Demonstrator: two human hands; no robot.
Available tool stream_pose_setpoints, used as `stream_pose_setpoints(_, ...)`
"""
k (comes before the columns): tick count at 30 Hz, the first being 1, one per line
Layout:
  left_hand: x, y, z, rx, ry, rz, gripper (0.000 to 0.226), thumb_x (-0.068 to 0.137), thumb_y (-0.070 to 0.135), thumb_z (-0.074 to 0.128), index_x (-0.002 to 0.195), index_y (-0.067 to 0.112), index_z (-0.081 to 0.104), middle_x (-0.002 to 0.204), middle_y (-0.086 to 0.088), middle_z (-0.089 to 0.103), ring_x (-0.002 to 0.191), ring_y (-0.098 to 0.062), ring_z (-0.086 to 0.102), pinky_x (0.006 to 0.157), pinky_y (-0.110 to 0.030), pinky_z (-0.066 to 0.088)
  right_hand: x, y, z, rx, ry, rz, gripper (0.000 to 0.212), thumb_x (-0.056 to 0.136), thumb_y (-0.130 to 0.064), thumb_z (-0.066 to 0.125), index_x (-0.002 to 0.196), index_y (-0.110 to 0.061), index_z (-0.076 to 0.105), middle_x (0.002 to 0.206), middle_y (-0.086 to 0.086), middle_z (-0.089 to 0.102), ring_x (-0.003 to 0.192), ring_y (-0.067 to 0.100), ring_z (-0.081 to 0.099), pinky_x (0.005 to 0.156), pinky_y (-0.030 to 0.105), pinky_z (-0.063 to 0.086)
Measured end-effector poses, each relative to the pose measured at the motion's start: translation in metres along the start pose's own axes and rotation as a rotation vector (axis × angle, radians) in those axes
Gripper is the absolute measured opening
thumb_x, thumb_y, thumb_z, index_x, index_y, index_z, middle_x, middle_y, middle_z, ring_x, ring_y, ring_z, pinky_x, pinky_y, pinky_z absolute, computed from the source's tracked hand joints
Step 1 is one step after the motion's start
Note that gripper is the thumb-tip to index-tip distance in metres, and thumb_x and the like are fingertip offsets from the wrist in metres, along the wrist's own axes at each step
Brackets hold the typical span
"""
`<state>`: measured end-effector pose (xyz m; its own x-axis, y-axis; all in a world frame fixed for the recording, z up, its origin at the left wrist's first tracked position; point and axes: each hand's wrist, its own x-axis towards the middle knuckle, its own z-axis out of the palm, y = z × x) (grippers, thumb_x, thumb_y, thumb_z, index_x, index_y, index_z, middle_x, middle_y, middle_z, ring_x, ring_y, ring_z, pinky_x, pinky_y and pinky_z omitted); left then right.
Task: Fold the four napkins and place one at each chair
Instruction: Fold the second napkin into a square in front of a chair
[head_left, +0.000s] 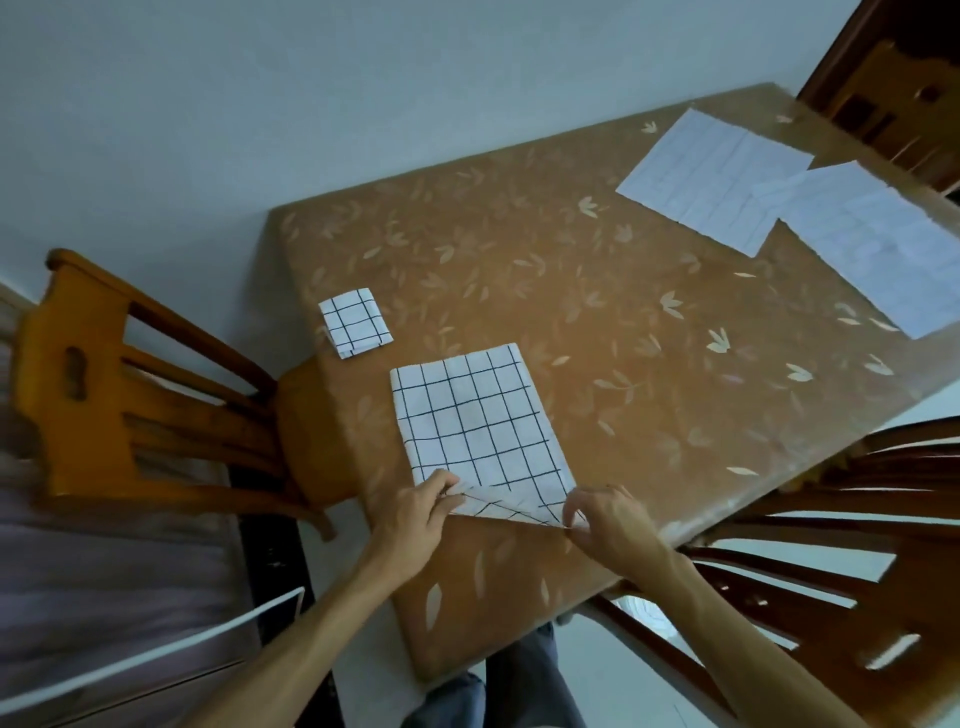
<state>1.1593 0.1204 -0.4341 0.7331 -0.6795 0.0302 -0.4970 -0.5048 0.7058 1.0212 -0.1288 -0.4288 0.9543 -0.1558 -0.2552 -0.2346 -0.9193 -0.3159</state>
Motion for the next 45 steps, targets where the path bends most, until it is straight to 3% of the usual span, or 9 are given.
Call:
stream_pose_setpoints(8,0.005,-0.002,0.012,-0.095,0.057,-0.079,0.023,0.103,0.042,0.038,0.090,0.028,0.051,0.055,0.010,0.040,0.048,-0.008,0.040,0.048,-0.020,0.028,-0.016,0.008,-0.040,0.284,-0.210,0.065,0.007,0.078,-0.028,0.062,0.085,-0.026,0.060,0.075,-0.010,0.061,0.072,0.016,0.059,0.060,0.025,0.043)
stream_pose_setpoints(14,0.023,-0.021,0.015,-0.092,0.210,-0.265,0.023,0.102,0.048,0.036,0.098,0.032,0.053,0.076,0.011,0.058,0.070,-0.012,0.057,0.060,-0.032,0.049,-0.001,0.008,-0.048,0.641,-0.187,0.236,0.026,0.068,-0.029,0.085,0.088,-0.033,0.068,0.077,-0.016,0.069,0.074,0.001,0.064,0.063,0.014,0.047)
stream_pose_setpoints(19,0.041,-0.033,0.016,-0.183,0.150,-0.380,0.030,0.098,0.057,0.033,0.104,0.034,0.051,0.089,0.010,0.068,0.078,-0.009,0.067,0.063,-0.038,0.059,0.014,0.014,-0.031,0.905,-0.126,0.305,0.020,0.082,-0.022,0.078,0.100,-0.027,0.073,0.093,-0.018,0.075,0.089,-0.003,0.069,0.072,0.009,0.049)
stream_pose_setpoints(25,0.080,-0.039,0.018,-0.131,0.073,-0.430,0.018,0.103,0.048,0.032,0.100,0.038,0.047,0.084,0.009,0.065,0.073,-0.009,0.064,0.061,-0.038,0.059,0.047,0.019,-0.014,1.085,-0.023,0.451,0.023,0.093,-0.036,0.064,0.108,-0.020,0.071,0.101,-0.006,0.076,0.091,0.009,0.072,0.081,0.032,0.059)
stream_pose_setpoints(29,0.110,-0.038,0.021,-0.177,0.084,-0.416,0.017,0.103,0.045,0.037,0.102,0.036,0.050,0.086,0.012,0.065,0.078,-0.013,0.067,0.060,-0.030,0.058,0.069,0.029,0.001,1.068,0.030,0.534,0.024,0.093,-0.036,0.064,0.109,-0.018,0.070,0.102,-0.004,0.075,0.089,0.012,0.072,0.081,0.039,0.060)
stream_pose_setpoints(33,0.125,-0.029,0.021,-0.314,0.098,-0.397,0.040,0.092,0.064,0.042,0.114,0.033,0.054,0.080,-0.002,0.072,0.073,-0.022,0.069,0.064,-0.047,0.058,0.085,0.041,0.009,1.151,0.075,0.598,0.018,0.092,-0.032,0.066,0.105,-0.019,0.070,0.104,-0.002,0.075,0.093,0.017,0.072,0.084,0.045,0.059)
stream_pose_setpoints(38,0.123,-0.036,0.016,-0.304,-0.130,-0.296,0.058,0.081,0.068,0.052,0.127,0.033,0.051,0.105,0.010,0.073,0.092,-0.004,0.071,0.076,-0.033,0.061,0.089,0.050,0.014,1.330,0.165,0.691,0.015,0.093,-0.026,0.066,0.106,-0.018,0.069,0.110,0.005,0.072,0.096,0.021,0.072,0.085,0.047,0.058)
stream_pose_setpoints(42,0.128,-0.054,0.019,-0.035,-0.163,-0.207,0.049,0.082,0.074,0.055,0.114,0.039,0.068,0.135,0.015,0.060,0.123,-0.006,0.054,0.099,-0.038,0.050,0.089,0.055,0.011,1.428,0.251,0.762,0.022,0.094,-0.027,0.064,0.113,-0.017,0.068,0.106,0.003,0.075,0.095,0.022,0.072,0.081,0.044,0.059)
stream_pose_setpoints(45,0.136,-0.046,0.024,-0.013,-0.140,-0.152,0.041,0.086,0.065,0.055,0.100,0.033,0.076,0.124,0.012,0.066,0.117,-0.005,0.056,0.094,-0.032,0.050,0.092,0.061,0.007,1.366,0.307,0.817,0.019,0.094,-0.027,0.064,0.111,-0.019,0.068,0.102,0.000,0.075,0.089,0.017,0.073,0.075,0.036,0.060)
